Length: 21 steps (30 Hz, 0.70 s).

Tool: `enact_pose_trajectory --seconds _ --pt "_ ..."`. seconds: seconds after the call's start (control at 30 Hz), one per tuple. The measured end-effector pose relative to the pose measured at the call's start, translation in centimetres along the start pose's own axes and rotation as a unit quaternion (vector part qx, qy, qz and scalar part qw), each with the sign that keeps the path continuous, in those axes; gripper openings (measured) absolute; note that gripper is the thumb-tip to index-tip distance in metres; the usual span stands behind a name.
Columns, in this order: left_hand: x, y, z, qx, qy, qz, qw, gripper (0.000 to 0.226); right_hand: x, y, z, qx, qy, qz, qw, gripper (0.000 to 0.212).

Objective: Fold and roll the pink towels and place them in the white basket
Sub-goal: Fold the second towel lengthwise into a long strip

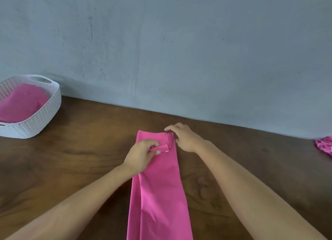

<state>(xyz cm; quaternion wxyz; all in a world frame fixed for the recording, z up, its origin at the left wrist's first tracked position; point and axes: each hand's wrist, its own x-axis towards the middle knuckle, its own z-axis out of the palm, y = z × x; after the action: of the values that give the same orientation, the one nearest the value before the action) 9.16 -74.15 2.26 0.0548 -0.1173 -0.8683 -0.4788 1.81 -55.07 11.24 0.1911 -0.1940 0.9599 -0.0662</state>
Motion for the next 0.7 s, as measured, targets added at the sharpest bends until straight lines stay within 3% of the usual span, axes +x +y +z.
enact_pose_trajectory --seconds 0.13,0.37,0.43,0.53,0.7 --pt "0.3 0.1 -0.8 -0.056 -0.015 -0.008 0.998 0.049 2.3 0.3 -1.3 -0.012 -0.087 0.01 0.996 0.065" --pt "0.8 -0.8 -3.3 -0.159 -0.078 -0.041 0.983 0.049 4.0 0.7 -1.3 -0.036 -0.125 0.024 0.991 0.022" --pt "1.0 -1.7 -3.5 -0.134 -0.052 -0.069 0.987 0.043 3.9 0.8 -1.2 -0.025 -0.115 0.027 0.993 0.013" --pt "1.7 -3.6 -3.2 -0.012 0.026 -0.112 0.993 0.025 3.1 1.2 -1.1 -0.001 -0.081 0.025 0.996 0.027" --pt "2.8 -4.4 -3.0 0.087 0.077 -0.092 0.989 0.052 1.2 0.7 -0.2 -0.001 0.001 -0.02 1.0 0.006"
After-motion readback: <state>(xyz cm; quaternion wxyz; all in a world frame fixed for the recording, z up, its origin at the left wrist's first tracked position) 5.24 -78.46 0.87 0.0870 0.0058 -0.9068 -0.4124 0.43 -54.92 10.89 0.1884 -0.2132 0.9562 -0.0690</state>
